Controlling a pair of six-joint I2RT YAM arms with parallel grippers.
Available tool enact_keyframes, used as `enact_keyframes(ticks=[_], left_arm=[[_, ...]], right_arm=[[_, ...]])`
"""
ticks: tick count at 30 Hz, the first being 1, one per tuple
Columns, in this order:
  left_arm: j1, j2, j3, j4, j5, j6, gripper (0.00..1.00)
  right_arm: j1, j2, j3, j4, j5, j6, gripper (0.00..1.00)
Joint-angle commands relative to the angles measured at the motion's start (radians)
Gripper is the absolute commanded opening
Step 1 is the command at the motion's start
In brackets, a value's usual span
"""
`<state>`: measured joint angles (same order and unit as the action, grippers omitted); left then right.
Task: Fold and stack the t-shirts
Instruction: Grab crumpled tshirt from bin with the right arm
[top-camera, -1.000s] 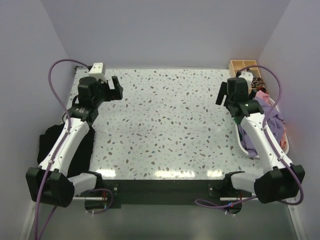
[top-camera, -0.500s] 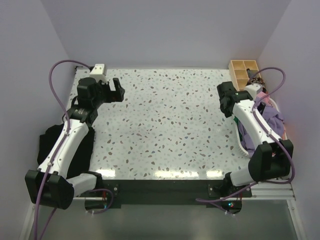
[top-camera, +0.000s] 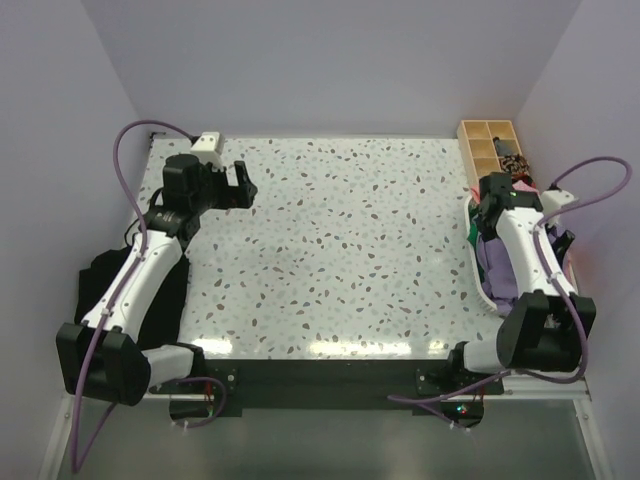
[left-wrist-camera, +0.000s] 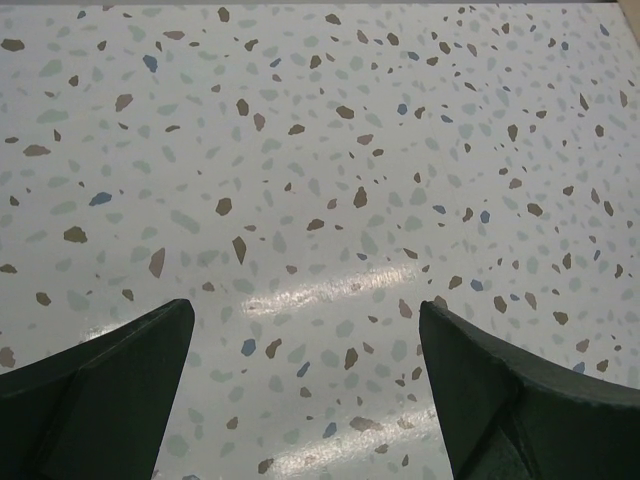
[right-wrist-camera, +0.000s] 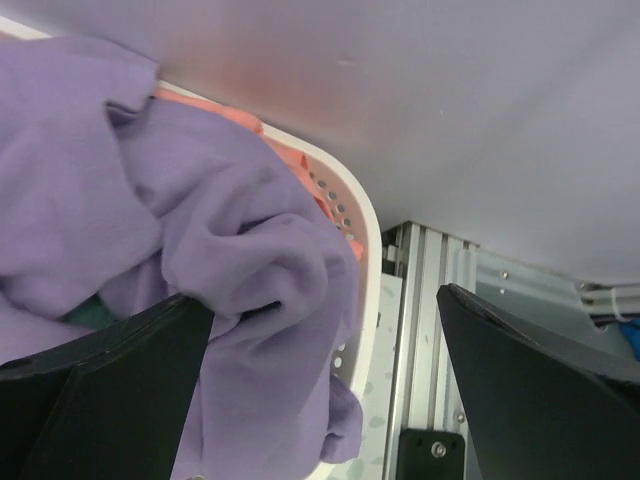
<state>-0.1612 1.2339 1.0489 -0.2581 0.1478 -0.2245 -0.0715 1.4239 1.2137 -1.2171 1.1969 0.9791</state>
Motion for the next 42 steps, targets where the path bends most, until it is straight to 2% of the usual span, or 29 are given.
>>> enact_keyframes(ticks=[1, 2, 7, 11, 14, 17, 20, 22, 25, 26, 28, 29, 32, 33, 35, 36, 37, 39, 42], left_arm=[[-0.001, 0.001, 0.000, 0.020, 0.032, 0.013, 1.00], [-0.001, 0.006, 0.000, 0.019, 0.033, 0.013, 1.00], [-0.001, 0.013, 0.000, 0.025, 0.042, 0.008, 1.00], [-0.001, 0.012, -0.004, 0.030, 0.042, 0.007, 1.00], [-0.001, 0.012, -0.007, 0.031, 0.035, 0.007, 1.00], [-0.001, 0.012, -0.016, 0.039, 0.032, 0.004, 1.00], [-0.001, 0.015, -0.023, 0.049, 0.032, -0.006, 1.00], [-0.001, 0.018, -0.024, 0.054, 0.039, -0.009, 1.00], [-0.001, 0.026, -0.026, 0.065, 0.050, -0.015, 1.00], [-0.001, 0.030, -0.027, 0.068, 0.052, -0.018, 1.00], [-0.001, 0.032, -0.027, 0.076, 0.056, -0.022, 1.00], [-0.001, 0.036, -0.024, 0.080, 0.061, -0.026, 1.00], [-0.001, 0.035, -0.023, 0.082, 0.072, -0.033, 1.00], [-0.001, 0.033, -0.026, 0.082, 0.072, -0.033, 1.00], [-0.001, 0.019, -0.033, 0.086, 0.068, -0.039, 1.00], [-0.001, 0.015, -0.036, 0.088, 0.067, -0.042, 1.00], [-0.001, 0.009, -0.043, 0.089, 0.067, -0.044, 1.00], [-0.001, 0.003, -0.047, 0.091, 0.065, -0.047, 1.00], [-0.001, -0.014, -0.059, 0.099, 0.061, -0.056, 1.00]], right_arm=[[-0.112, -0.095, -0.068, 0.263, -0.130, -0.232, 0.99], [-0.140, -0.094, -0.071, 0.310, -0.198, -0.258, 0.99], [-0.159, -0.036, -0.059, 0.353, -0.272, -0.296, 0.99], [-0.194, -0.014, -0.091, 0.454, -0.404, -0.356, 0.97], [-0.214, -0.013, -0.094, 0.467, -0.448, -0.362, 0.65], [-0.214, -0.066, -0.138, 0.535, -0.508, -0.388, 0.00], [-0.214, -0.225, -0.224, 0.684, -0.652, -0.470, 0.00], [-0.212, -0.331, -0.226, 0.702, -0.741, -0.497, 0.00], [-0.212, -0.428, -0.168, 0.702, -0.957, -0.534, 0.00], [-0.212, -0.439, -0.099, 0.686, -1.056, -0.542, 0.00], [-0.212, -0.447, -0.030, 0.660, -1.182, -0.568, 0.00], [-0.212, -0.441, 0.050, 0.648, -1.317, -0.579, 0.00], [-0.209, -0.407, 0.192, 0.633, -1.556, -0.592, 0.00], [-0.208, -0.401, 0.216, 0.648, -1.700, -0.574, 0.00], [-0.197, -0.392, 0.274, 0.717, -1.807, -0.541, 0.00], [-0.194, -0.391, 0.274, 0.784, -1.950, -0.464, 0.00], [-0.176, -0.387, 0.279, 0.906, -2.015, -0.426, 0.00], [-0.136, -0.347, 0.319, 1.023, -2.130, -0.322, 0.00], [0.004, -0.260, 0.440, 1.048, -2.195, -0.332, 0.00]])
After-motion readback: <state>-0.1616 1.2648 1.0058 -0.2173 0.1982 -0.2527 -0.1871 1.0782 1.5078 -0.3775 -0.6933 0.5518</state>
